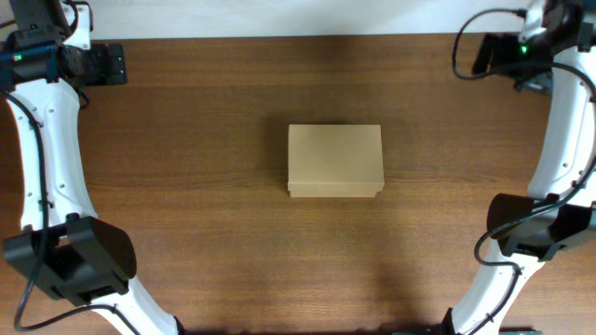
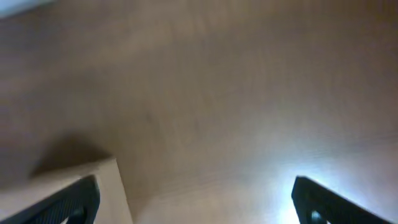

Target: Pack container

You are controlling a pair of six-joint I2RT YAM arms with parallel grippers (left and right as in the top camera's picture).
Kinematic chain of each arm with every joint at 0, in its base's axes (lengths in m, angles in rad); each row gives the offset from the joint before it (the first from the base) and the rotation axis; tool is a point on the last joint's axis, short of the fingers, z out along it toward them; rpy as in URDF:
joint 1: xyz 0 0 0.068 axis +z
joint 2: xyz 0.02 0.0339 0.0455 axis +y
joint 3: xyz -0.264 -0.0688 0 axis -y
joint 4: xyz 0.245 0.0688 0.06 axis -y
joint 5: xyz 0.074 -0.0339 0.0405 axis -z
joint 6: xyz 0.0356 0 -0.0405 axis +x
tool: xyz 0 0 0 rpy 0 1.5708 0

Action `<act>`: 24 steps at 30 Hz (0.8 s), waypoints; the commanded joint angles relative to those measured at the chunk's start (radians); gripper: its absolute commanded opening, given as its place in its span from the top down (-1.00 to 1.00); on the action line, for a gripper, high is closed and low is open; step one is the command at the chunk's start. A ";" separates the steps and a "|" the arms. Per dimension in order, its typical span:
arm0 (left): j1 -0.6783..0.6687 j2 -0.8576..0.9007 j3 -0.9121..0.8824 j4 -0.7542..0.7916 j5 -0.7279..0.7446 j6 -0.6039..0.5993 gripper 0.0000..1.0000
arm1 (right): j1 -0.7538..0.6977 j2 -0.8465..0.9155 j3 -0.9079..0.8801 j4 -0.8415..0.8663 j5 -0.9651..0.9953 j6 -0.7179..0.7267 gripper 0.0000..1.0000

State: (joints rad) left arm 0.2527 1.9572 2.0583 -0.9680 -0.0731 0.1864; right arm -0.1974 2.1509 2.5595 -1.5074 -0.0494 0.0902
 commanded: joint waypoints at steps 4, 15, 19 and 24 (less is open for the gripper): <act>0.004 0.010 0.009 -0.002 0.018 0.002 -0.99 | 0.103 -0.188 -0.224 0.380 -0.009 -0.005 -0.98; 0.004 0.010 0.009 -0.002 0.018 0.002 -0.99 | 0.184 -0.906 -1.096 1.018 0.002 -0.005 -0.99; 0.004 0.010 0.009 -0.002 0.018 0.002 -1.00 | 0.183 -1.174 -1.323 1.018 0.010 -0.005 -0.98; 0.004 0.010 0.009 -0.002 0.018 0.002 -1.00 | 0.183 -1.510 -1.603 1.030 0.010 -0.005 -0.98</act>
State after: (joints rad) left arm 0.2527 1.9572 2.0583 -0.9703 -0.0624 0.1864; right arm -0.0124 0.7643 1.0840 -0.4900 -0.0490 0.0898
